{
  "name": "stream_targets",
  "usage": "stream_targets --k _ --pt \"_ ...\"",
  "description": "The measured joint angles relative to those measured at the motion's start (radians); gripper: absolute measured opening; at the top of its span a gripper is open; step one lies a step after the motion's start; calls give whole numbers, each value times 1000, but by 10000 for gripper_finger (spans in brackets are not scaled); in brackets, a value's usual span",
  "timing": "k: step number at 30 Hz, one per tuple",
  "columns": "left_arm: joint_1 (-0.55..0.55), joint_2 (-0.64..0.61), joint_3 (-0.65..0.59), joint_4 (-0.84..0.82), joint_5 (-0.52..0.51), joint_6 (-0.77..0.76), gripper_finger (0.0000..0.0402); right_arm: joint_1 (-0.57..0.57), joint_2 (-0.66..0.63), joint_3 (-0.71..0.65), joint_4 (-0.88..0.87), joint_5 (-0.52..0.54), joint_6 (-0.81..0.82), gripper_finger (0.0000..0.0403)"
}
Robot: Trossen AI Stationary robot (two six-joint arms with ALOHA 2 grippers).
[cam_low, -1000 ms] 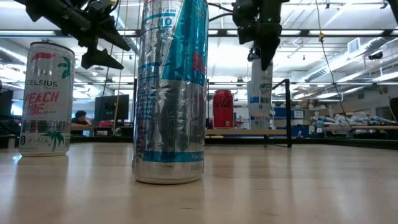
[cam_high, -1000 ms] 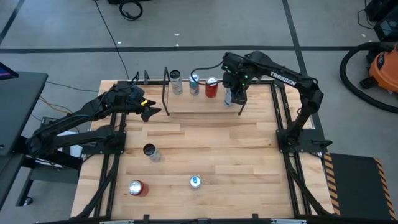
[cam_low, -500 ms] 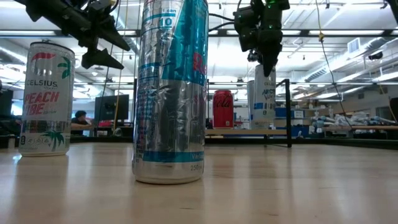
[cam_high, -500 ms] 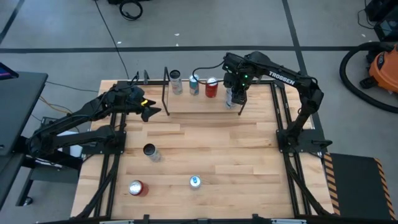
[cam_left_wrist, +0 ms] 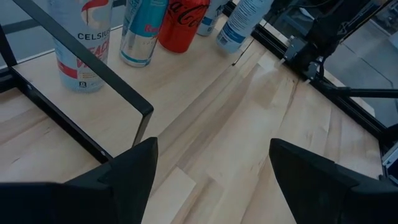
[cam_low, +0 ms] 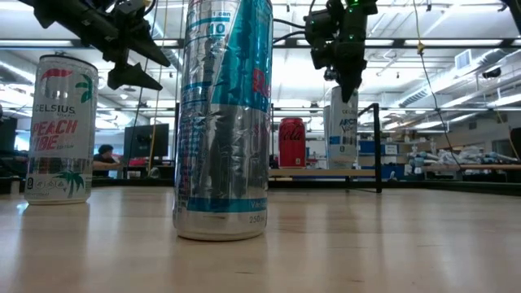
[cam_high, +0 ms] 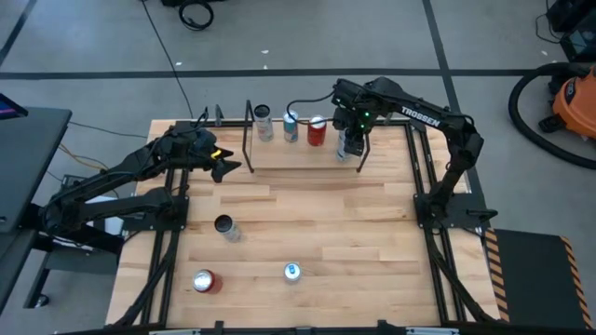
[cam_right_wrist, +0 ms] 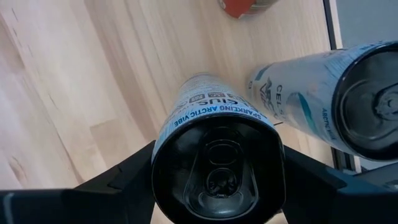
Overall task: Place canned beverage on shelf
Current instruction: Align the white and blue soda can with the white and blue soda can on the shelf
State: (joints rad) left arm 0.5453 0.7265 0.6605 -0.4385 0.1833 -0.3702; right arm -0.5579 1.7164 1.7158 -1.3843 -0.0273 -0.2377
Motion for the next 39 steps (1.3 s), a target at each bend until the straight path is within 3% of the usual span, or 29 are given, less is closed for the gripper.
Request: stream_targets --k 23,28,39 --pt "0 0 0 0 0 -5 311 31 0 -31 3 38 62 270" --pt "0 0 0 0 0 -5 311 49 0 -42 20 133 43 272" --pt "0 0 0 0 0 -1 311 14 -7 -82 53 63 45 273"
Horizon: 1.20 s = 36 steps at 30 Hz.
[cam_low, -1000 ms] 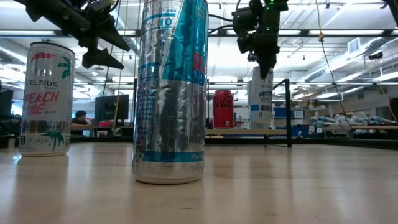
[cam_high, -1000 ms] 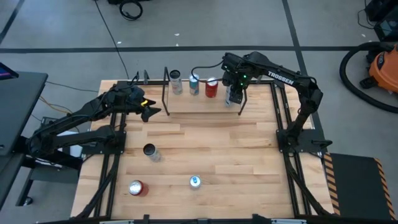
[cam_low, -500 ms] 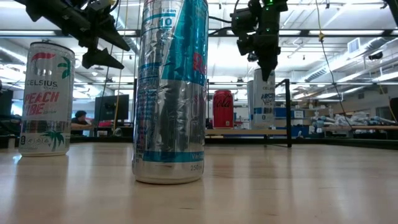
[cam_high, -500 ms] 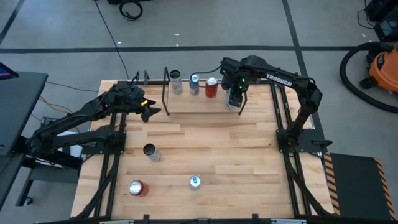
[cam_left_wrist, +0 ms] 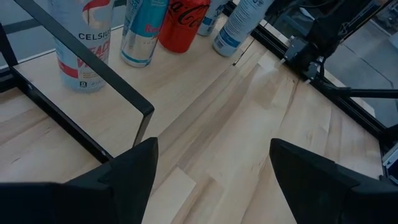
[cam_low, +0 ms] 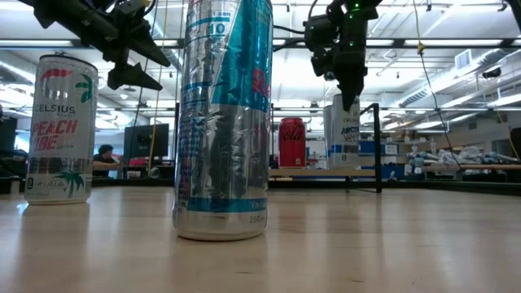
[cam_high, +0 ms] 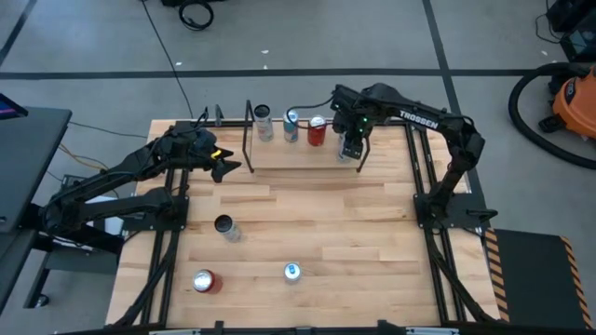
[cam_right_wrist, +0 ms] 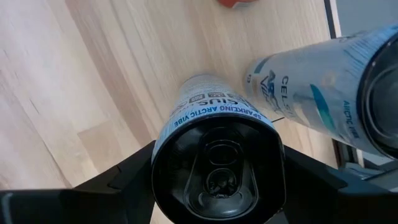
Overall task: Place canned beverage on shelf
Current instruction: Align the white and blue soda can with the white and blue soda can on the shelf
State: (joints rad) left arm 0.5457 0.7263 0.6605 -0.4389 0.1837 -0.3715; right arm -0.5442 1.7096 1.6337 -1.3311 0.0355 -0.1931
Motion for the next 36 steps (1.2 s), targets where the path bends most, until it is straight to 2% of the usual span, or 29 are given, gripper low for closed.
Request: stream_targets --k 10,18,23,36 --pt "0 0 0 0 0 1 311 -1 4 11 11 -9 -1 277" --pt "0 0 0 0 0 1 311 -2 5 12 10 -14 2 305" --pt "0 0 0 0 0 1 311 -3 6 12 13 -61 -9 316" --pt "0 0 0 0 0 0 311 -20 6 12 10 -55 -21 345"
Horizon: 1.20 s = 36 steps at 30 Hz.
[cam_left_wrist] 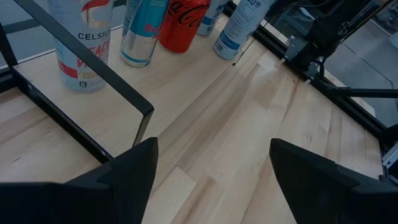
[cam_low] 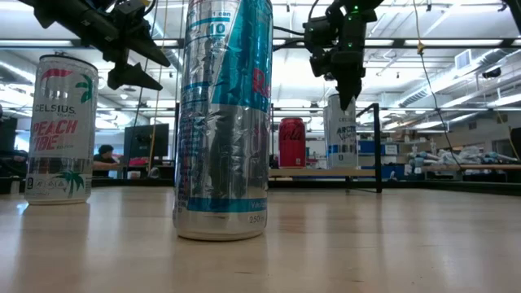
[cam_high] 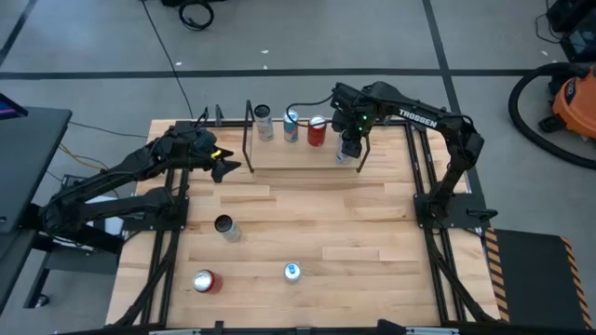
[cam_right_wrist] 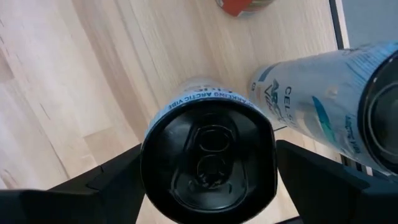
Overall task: Place canned beverage on shelf
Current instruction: Align the white and blue soda can with the white and blue soda can on the shelf, then align the red and black soda can with the red and black soda can on the shelf
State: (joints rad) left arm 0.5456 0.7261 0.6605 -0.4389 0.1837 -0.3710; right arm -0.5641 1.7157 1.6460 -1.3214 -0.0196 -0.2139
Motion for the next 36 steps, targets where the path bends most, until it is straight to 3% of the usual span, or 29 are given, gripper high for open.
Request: stream_targets --k 11,24,36 --pt "0 0 0 0 0 0 311 -3 0 90 -58 1 -25 346" --pt "0 0 0 1 0 -3 311 21 -1 298 -133 1 12 346" --pt "0 0 0 51 1 36 311 138 -1 347 -141 -8 33 346"
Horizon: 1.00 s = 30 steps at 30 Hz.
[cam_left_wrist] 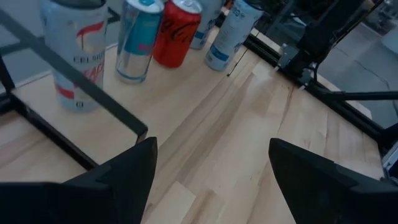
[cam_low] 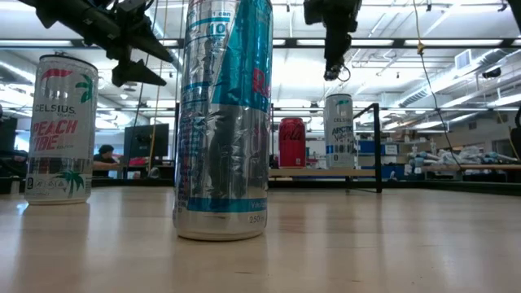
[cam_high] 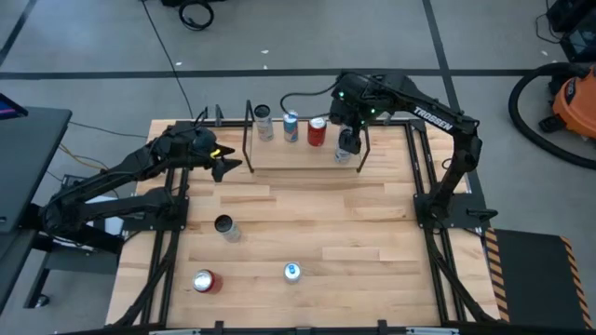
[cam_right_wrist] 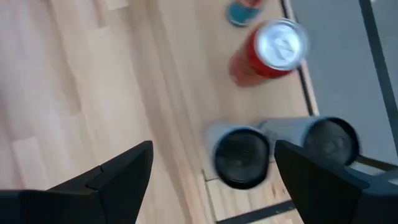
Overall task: Place canned beverage on shelf
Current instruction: Align the red and black soda can with the red and black soda can on the shelf
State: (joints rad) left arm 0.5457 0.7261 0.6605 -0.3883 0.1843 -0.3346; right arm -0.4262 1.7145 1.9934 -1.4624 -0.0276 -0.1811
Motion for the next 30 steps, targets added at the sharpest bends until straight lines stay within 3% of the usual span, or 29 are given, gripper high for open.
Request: stream_targets --k 6,17,24,30 --pt "0 0 0 14 78 82 311 84 -11 0 18 17 63 346" --pt "0 0 0 58 161 155 312 253 -13 0 164 259 220 346" --pt "0 0 0 135 207 208 312 334 -15 0 167 270 298 346" --pt "-11 0 39 120 301 139 312 378 -15 0 166 270 365 346"
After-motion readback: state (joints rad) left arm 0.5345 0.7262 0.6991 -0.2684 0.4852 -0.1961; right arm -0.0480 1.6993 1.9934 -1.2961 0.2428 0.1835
